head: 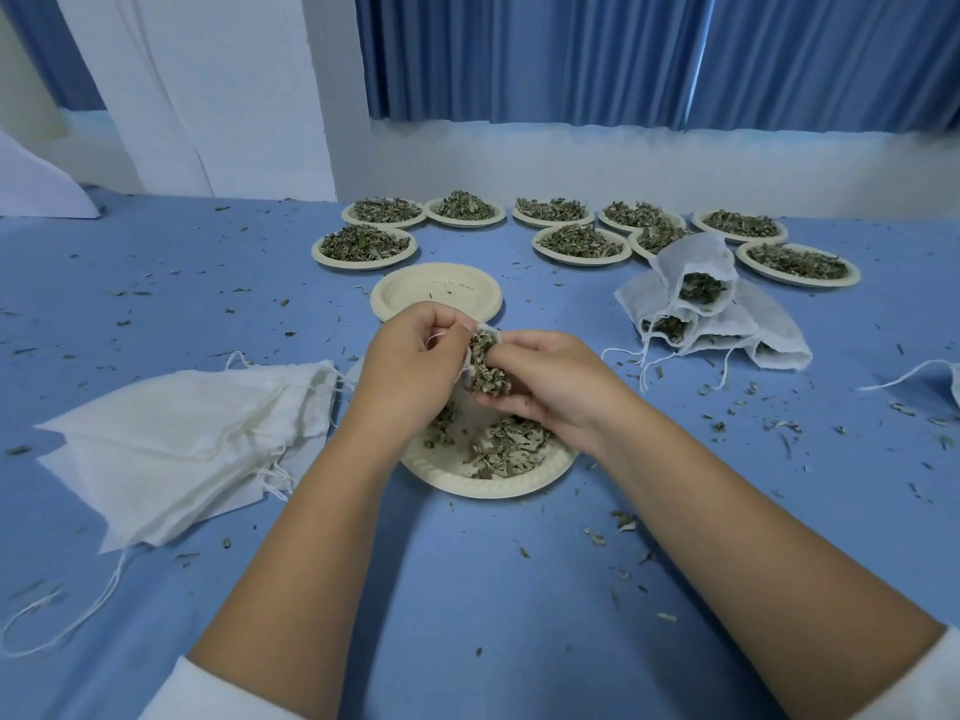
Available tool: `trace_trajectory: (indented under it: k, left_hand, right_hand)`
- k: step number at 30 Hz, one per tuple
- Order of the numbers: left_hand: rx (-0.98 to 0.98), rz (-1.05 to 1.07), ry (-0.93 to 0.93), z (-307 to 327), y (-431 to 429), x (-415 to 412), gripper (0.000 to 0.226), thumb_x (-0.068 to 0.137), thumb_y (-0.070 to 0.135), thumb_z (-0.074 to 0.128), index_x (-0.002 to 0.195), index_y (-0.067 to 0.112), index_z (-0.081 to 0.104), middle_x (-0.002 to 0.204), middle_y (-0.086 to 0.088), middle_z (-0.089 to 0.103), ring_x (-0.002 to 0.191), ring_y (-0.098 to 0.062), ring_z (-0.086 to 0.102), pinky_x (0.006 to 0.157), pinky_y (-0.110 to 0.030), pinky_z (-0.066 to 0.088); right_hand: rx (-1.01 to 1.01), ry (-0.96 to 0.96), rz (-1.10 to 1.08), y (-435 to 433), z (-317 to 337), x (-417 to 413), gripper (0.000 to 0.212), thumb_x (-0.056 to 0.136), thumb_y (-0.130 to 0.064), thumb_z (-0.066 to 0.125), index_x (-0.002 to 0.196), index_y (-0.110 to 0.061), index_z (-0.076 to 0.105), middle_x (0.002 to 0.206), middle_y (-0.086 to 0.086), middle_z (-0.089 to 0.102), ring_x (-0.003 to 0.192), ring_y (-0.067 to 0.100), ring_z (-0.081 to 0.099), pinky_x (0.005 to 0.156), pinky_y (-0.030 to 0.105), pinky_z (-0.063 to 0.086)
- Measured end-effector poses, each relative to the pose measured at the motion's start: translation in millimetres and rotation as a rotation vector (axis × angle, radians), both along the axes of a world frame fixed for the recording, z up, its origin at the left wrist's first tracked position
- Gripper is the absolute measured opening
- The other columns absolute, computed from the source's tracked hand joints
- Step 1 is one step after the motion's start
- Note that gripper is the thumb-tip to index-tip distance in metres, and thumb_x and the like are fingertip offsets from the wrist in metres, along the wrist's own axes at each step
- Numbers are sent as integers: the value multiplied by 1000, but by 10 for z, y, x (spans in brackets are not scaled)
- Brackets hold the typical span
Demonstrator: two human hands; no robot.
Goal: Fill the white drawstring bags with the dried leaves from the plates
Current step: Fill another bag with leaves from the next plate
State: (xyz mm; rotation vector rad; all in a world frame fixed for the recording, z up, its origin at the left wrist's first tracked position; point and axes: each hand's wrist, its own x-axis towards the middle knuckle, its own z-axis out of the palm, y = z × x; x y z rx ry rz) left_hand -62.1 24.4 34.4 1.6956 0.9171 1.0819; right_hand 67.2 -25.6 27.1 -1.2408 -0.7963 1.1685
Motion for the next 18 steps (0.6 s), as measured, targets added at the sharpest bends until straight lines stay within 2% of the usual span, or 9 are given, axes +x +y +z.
trace_trajectory:
  k: [5,9,11,14,16,18]
  left_hand:
    - [157,-15,63,-10,-52,13,13,93,23,61,81,27,65,69,3,65,57,-9,50,55,-21,43]
    - [273,-60,127,-23,-99,14,13,94,18,59,83,23,62,60,22,59,51,3,48,51,-9,36]
    - [338,-73,205,-37,-117,28,10,94,16,58,86,20,61,60,21,58,51,7,49,52,-8,34]
    - [432,-62,305,-49,-114,40,7,95,18,56,89,19,59,63,16,53,54,11,48,52,-9,33]
    - [443,-8,339,-60,-88,44,7,96,20,55,89,20,59,62,17,50,52,10,48,51,-11,32]
    - [429,69,372,-80,-57,39,9,96,22,55,87,22,57,59,17,48,52,4,47,50,-15,30]
  right_hand:
    - [5,-176,-165,21,-53,-3,7,84,-15,73,79,-13,70,78,6,66,60,15,68,54,25,55]
    - [-11,-270,-252,59,-101,-6,11,83,-16,73,76,-15,65,77,6,62,57,13,60,49,21,50]
    - [-24,-310,-279,76,-134,-11,13,84,-12,70,75,-16,64,79,9,62,58,16,60,49,23,50]
    - [-43,-381,-281,84,-141,-18,6,84,-13,69,80,-17,66,89,12,69,68,22,67,58,32,57]
    - [-66,-369,-232,72,-109,-2,5,86,-15,69,82,-17,68,91,9,71,71,16,70,61,31,59]
    - [-82,-255,-126,51,-50,7,5,88,-12,68,83,-14,69,89,7,71,68,6,70,58,23,57]
